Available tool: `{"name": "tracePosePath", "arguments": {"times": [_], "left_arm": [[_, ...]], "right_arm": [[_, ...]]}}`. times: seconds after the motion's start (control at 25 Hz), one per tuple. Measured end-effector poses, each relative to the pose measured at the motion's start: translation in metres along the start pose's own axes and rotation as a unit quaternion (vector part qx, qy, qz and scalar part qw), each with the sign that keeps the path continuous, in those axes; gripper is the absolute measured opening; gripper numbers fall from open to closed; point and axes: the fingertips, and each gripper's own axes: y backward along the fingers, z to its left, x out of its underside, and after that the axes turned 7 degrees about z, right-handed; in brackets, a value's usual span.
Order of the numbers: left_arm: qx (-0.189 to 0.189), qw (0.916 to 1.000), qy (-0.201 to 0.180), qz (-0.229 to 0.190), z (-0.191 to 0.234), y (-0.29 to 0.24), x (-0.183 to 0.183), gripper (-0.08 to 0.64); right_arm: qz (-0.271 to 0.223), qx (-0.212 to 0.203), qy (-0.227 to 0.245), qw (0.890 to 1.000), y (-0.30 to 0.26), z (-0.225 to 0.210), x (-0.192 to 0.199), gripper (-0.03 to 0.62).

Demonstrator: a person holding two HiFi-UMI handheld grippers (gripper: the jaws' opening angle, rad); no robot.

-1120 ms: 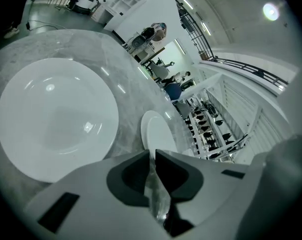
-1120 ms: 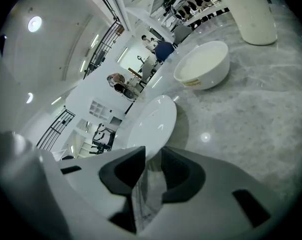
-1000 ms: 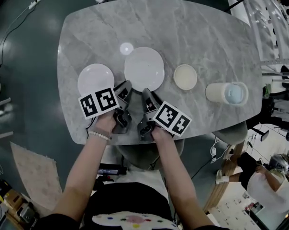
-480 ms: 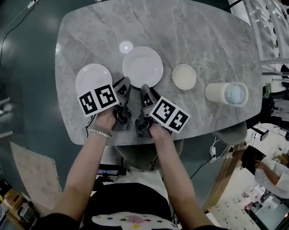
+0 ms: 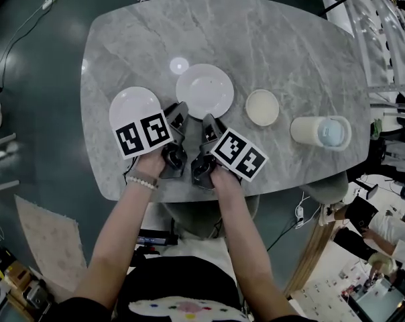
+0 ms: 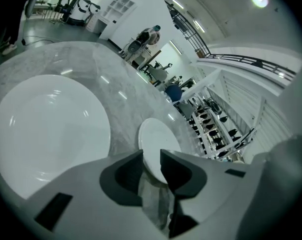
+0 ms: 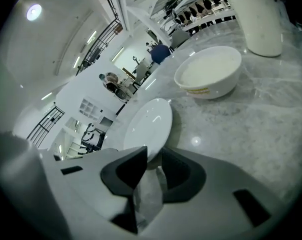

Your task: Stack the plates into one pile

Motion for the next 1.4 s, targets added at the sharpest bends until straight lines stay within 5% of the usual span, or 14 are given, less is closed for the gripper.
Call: {"name": "tracePosePath", "arguments": {"times": [0.68, 1.4], "left_arm": [[0.043, 0.9985, 0.002, -0.034, -0.003, 0.044, -0.004, 0.132], [0.024, 0.9947, 0.051, -0.087, 0.068, 0.134, 0.000, 0.131]], "right_arm": [[-0.011, -0.044, 0.014, 0.999, 0.011, 0.011, 0.000, 0.206], [-0.023, -0.153, 0.078, 0.985, 0.030, 0.094, 0.042, 0.196]]}}
